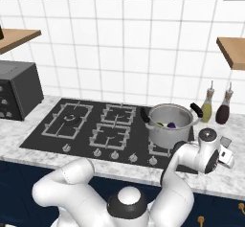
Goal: Put the eggplant and lime in the pot. Retrieve the spatula and lightly stir the vegetables in the pot.
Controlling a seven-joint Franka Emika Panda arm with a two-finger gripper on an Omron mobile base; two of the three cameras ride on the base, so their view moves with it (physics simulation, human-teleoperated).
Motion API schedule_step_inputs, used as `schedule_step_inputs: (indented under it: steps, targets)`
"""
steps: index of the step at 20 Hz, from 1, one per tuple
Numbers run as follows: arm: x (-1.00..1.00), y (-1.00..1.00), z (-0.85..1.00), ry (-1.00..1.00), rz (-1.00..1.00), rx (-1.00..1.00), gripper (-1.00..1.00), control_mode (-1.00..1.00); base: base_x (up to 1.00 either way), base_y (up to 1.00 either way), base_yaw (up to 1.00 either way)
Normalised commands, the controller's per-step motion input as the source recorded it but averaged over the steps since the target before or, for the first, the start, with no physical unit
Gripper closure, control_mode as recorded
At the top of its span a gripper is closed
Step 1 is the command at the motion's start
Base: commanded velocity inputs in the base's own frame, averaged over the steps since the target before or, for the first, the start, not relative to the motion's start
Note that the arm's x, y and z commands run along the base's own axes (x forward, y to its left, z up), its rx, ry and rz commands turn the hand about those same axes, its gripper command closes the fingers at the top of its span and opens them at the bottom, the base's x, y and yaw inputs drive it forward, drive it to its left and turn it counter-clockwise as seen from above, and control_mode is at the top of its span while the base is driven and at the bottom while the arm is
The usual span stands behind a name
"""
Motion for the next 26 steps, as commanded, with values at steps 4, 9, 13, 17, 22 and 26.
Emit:
schedule_step_inputs:
  steps: [4,9,13,17,22,26]
  targets:
    - [-0.02,0.00,0.00,0.00,0.00,0.00,1.00,-1.00,0.00,0.00,0.00]
    - [-0.46,0.00,0.18,0.00,0.00,-0.03,1.00,-1.00,0.00,0.00,0.00]
    - [-0.51,0.01,0.30,0.00,0.00,-0.06,1.00,-1.00,0.00,0.00,0.00]
    - [-0.25,0.37,0.46,0.00,0.00,-0.12,1.00,-1.00,0.00,0.00,0.00]
    - [-0.23,0.41,0.58,0.00,0.00,-0.11,1.00,-1.00,0.00,0.00,0.00]
    - [-0.24,0.04,0.67,0.00,-0.03,-0.09,1.00,-1.00,0.00,0.00,0.00]
